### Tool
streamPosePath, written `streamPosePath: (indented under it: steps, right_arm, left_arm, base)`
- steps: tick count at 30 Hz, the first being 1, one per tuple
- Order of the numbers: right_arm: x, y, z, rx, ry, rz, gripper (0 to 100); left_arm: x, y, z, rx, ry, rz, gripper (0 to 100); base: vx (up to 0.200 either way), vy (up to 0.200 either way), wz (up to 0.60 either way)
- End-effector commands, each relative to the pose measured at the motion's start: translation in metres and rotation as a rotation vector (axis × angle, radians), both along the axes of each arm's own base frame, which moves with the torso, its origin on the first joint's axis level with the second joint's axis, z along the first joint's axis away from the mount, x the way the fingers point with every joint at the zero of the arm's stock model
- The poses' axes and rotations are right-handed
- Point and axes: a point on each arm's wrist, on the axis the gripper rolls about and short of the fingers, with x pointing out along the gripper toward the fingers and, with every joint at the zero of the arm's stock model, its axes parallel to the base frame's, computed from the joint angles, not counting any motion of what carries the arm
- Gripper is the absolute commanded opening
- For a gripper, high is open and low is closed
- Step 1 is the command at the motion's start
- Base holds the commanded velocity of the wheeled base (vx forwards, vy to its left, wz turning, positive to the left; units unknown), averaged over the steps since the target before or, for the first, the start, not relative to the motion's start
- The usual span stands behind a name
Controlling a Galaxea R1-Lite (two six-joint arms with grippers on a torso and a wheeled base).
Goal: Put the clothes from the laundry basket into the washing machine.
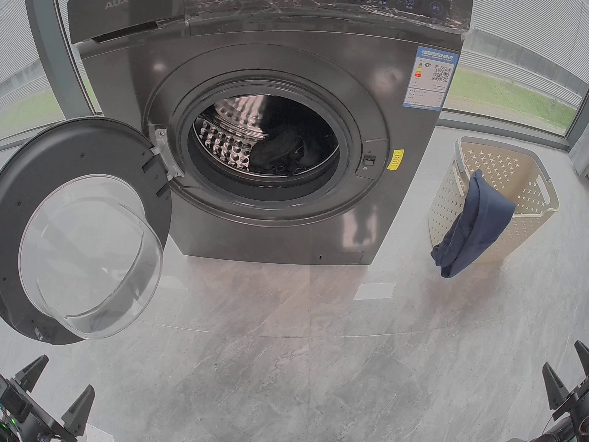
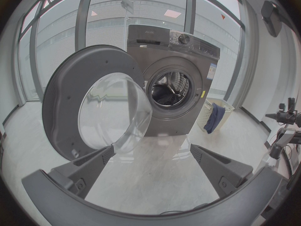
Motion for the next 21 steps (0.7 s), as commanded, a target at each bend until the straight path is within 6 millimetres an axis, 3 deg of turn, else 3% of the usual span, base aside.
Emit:
streamPosePath:
  steps: [1,4,10,15,21]
  right_arm:
    - [-0.0091,0.0004,-0.0132,-0.04,-0.044,-0.013,100]
    - [-0.0106,0.0,-0.0151,-0.078,-0.072,-0.004,100]
    - [-0.0102,-0.002,-0.0187,-0.018,-0.045,-0.088,100]
    - [-0.0102,-0.0009,-0.0189,-0.059,-0.045,-0.04,100]
    - [-0.0102,-0.0008,-0.019,-0.054,-0.044,-0.037,100]
  left_arm:
    - [-0.0196,0.0026,-0.0188,0.004,-0.057,0.133,100]
    - [-0.023,0.0,-0.0197,0.011,-0.106,0.217,100]
    - [-0.0269,-0.0007,-0.0246,0.009,-0.115,0.182,100]
    - [-0.0269,-0.0009,-0.0246,0.021,-0.116,0.169,100]
    - [-0.0269,-0.001,-0.0246,0.021,-0.116,0.166,100]
  base:
    - [0.0,-0.2,0.0]
    - [0.0,-0.133,0.0]
    - [0.0,0.0,0.0]
    - [0.0,0.0,0.0]
    - [0.0,-0.2,0.0]
